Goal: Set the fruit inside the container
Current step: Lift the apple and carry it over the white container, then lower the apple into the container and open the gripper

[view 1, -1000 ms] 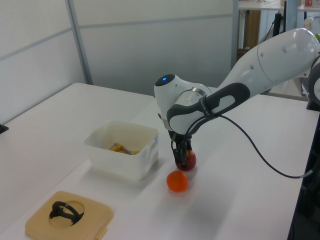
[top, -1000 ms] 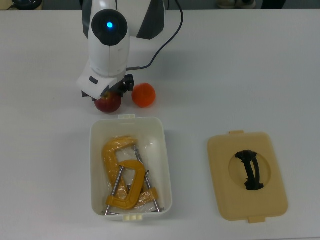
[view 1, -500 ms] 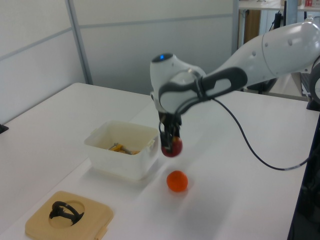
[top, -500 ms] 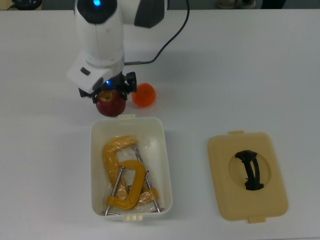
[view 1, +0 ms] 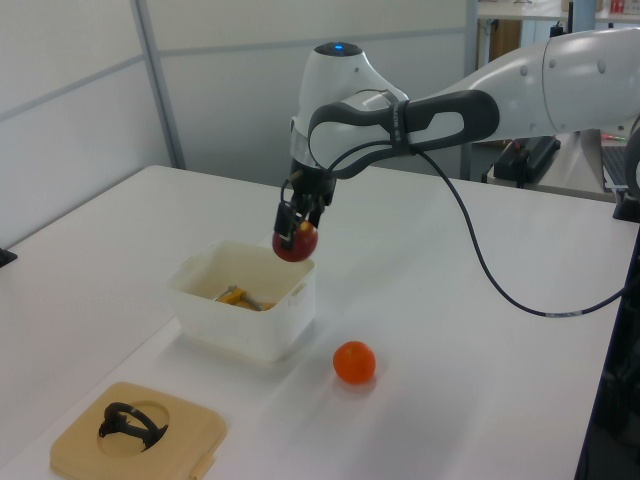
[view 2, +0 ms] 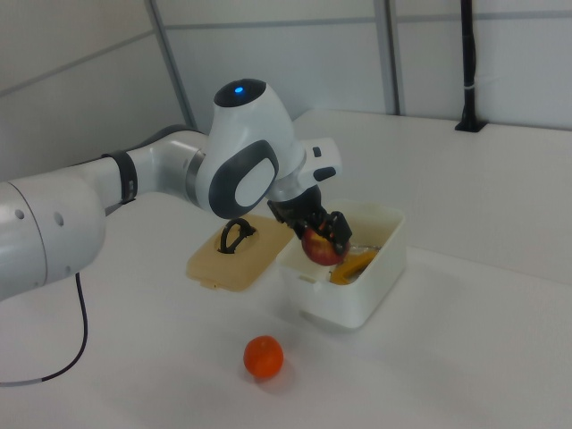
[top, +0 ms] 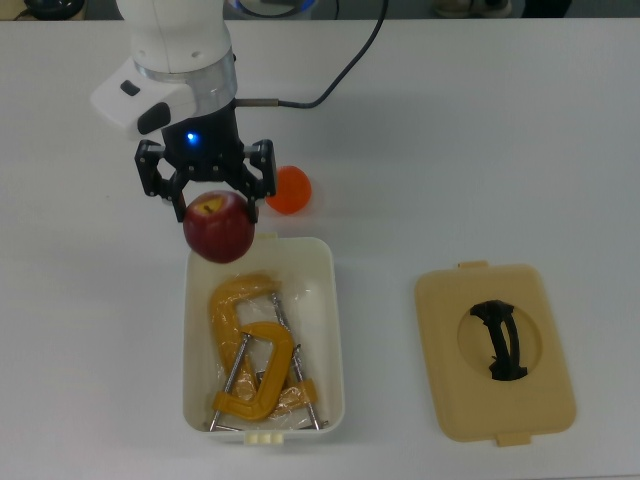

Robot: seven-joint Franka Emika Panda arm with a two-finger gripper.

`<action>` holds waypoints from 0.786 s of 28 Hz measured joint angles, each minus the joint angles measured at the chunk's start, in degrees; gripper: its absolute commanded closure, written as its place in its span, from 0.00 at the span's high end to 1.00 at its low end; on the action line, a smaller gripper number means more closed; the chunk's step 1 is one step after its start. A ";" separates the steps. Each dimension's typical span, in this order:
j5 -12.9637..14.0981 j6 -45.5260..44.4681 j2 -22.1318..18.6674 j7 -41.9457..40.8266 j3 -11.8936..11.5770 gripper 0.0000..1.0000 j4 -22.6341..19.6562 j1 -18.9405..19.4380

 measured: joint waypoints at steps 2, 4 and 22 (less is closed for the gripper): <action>0.00 1.33 0.50 0.89 0.01 0.93 -0.02 0.07; 0.00 1.83 1.11 1.24 0.07 1.00 -0.03 0.18; -4.60 -13.47 1.74 -0.61 0.32 1.00 -0.14 1.98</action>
